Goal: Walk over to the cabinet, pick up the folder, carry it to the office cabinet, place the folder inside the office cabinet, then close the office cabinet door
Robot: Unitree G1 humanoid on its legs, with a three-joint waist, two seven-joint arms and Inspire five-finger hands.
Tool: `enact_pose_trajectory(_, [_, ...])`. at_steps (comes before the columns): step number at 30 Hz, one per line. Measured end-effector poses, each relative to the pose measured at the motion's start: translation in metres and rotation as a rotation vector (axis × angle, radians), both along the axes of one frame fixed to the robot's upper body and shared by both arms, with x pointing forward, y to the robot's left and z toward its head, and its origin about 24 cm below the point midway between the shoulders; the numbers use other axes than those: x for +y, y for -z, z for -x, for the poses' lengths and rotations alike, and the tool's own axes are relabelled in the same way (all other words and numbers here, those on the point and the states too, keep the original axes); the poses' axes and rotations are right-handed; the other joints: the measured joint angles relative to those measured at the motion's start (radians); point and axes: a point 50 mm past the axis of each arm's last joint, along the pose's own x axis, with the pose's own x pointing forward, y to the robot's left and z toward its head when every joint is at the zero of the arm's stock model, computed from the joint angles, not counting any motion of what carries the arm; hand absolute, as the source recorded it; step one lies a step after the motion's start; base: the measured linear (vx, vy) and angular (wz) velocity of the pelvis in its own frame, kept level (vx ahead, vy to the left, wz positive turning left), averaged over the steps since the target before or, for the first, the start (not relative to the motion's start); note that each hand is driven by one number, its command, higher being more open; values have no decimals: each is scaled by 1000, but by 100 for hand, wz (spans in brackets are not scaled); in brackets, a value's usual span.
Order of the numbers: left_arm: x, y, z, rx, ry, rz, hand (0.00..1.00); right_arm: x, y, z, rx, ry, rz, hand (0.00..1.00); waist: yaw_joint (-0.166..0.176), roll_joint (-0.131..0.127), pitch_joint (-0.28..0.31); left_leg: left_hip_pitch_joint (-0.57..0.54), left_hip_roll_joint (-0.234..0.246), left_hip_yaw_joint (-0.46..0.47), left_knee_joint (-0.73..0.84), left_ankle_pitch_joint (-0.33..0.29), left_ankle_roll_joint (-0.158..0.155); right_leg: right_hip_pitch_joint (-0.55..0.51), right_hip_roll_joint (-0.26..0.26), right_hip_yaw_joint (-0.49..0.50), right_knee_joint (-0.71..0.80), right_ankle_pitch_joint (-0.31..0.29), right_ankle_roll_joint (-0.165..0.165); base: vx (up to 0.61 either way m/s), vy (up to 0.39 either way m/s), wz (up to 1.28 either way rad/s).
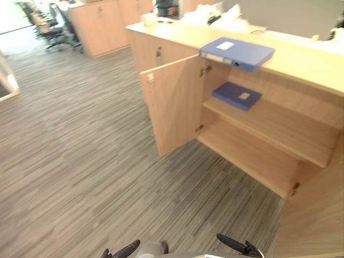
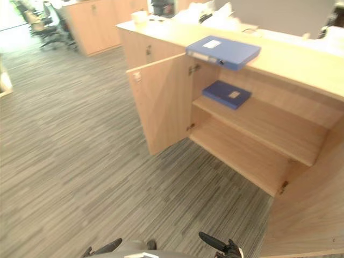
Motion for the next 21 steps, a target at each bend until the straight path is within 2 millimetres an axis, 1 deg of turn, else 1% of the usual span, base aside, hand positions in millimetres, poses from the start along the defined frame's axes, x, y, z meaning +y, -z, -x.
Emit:
enact_pose_trajectory(1, [0,0,0,8,20,-3,100,-1,0,0,-1,6,-1,100,-6,1,0,24,-8,16,-10,-7,5,-20,-70,-51,56,-7,-23,366,125,-61])
enact_pose_trajectory(2, [0,1,-1,19,52,-6,100,-4,-1,-3,-10,14,2,100,-21,10,-1,65,-10,31,-30,-14,9,-48,-179,-155,95,-22,-33,317,108,-49])
enact_pose_trajectory(3, [-3,2,-1,28,83,-4,100,-9,-2,-6,-21,10,13,100,-30,34,9,113,9,48,-72,-14,8,-67,-221,-204,60,-34,-7,283,88,-46])
enact_pose_trajectory(4, [-5,2,-1,31,101,-5,100,-11,-3,-8,-26,9,19,100,-34,42,11,132,23,55,-88,-15,6,-79,-221,-208,27,-40,13,233,21,-43])
enact_pose_trajectory(5, [-5,2,-1,34,113,-3,100,-12,-4,-11,-35,9,23,100,-44,47,13,151,41,65,-107,-18,2,-104,-212,-206,-27,-44,40,200,-53,-50])
enact_pose_trajectory(6, [-4,2,-5,32,139,-6,100,-10,-4,-14,-43,11,16,100,-49,39,20,178,69,89,-135,-37,-24,-147,-185,-195,-136,-35,75,191,-91,-55])
enact_pose_trajectory(7, [-2,1,-6,30,148,-9,100,-9,-4,-16,-47,10,13,100,-48,32,25,189,76,100,-141,-45,-33,-164,-171,-189,-187,-26,91,209,-210,-73])
enact_pose_trajectory(8, [1,1,-6,35,153,-15,100,-7,-4,-17,-50,9,6,100,-48,16,36,206,84,123,-153,-60,-53,-190,-150,-180,-298,2,112,178,-227,-51])
enact_pose_trajectory(9, [3,1,-6,41,162,-19,100,-8,-4,-17,-52,16,5,100,-54,12,42,220,89,125,-158,-66,-63,-191,-141,-179,-318,37,60,273,-304,-43])
enact_pose_trajectory(10, [-4,3,-7,57,170,2,100,-17,-2,-7,-20,34,22,100,-63,22,38,253,101,116,-198,-75,-70,-177,-115,-197,-317,1,43,242,-208,-12])
enact_pose_trajectory(11, [-6,3,-10,50,170,7,100,-20,-2,-2,-8,45,29,100,-64,30,40,260,105,115,-209,-74,-71,-177,-107,-201,-309,-16,38,340,-228,-1])
enact_pose_trajectory(12, [-9,3,-14,38,172,13,100,-23,0,10,25,74,31,100,-63,40,44,274,116,109,-221,-68,-72,-176,-97,-207,-288,-46,21,417,-270,8])
enact_pose_trajectory(13, [-12,3,-15,30,151,23,100,-25,1,19,42,128,21,100,-67,56,41,279,140,97,-207,-69,-92,-162,-76,-220,-286,-64,6,421,-282,5])
enact_pose_trajectory(14, [-13,3,-15,24,133,27,100,-26,1,20,41,133,22,100,-73,61,39,275,156,96,-176,-73,-111,-147,-63,-229,-295,-72,-1,424,-309,5])
enact_pose_trajectory(15, [-12,3,-14,17,111,26,100,-25,2,23,48,131,22,100,-81,62,40,246,195,94,-49,-97,-151,-98,-35,-245,-328,-80,-7,287,-216,12])
enact_pose_trajectory(16, [-12,2,-16,7,102,25,100,-23,2,26,58,125,20,100,-87,61,41,213,219,91,51,-109,-171,-65,-21,-254,-352,-82,-7,329,-254,22])
enact_pose_trajectory(17, [-10,0,-22,-26,87,20,100,-22,3,32,72,120,18,100,-85,59,41,128,269,81,298,-114,-187,-3,10,-264,-405,-81,-9,311,-189,4])
enact_pose_trajectory(18, [-9,-3,-24,-55,58,13,100,-23,3,34,76,119,23,100,-81,65,39,50,303,72,541,-110,-216,50,39,-256,-450,-78,-13,306,-147,-14])
enact_pose_trajectory(19, [-9,-3,-24,-63,46,15,100,-23,3,35,77,117,26,100,-80,67,38,21,315,73,632,-110,-216,76,53,-252,-471,-76,-15,309,-71,-38])
enact_pose_trajectory(20, [-9,-3,-25,-68,38,14,100,-23,3,35,75,108,29,100,-77,69,36,-27,332,94,758,-111,-205,121,75,-236,-509,-75,-16,307,-27,-46])
enact_pose_trajectory(21, [-8,-4,-26,-80,31,12,100,-23,2,34,75,88,35,100,-72,67,36,-71,340,122,813,-122,-179,154,91,-211,-545,-73,-21,311,-7,-49])
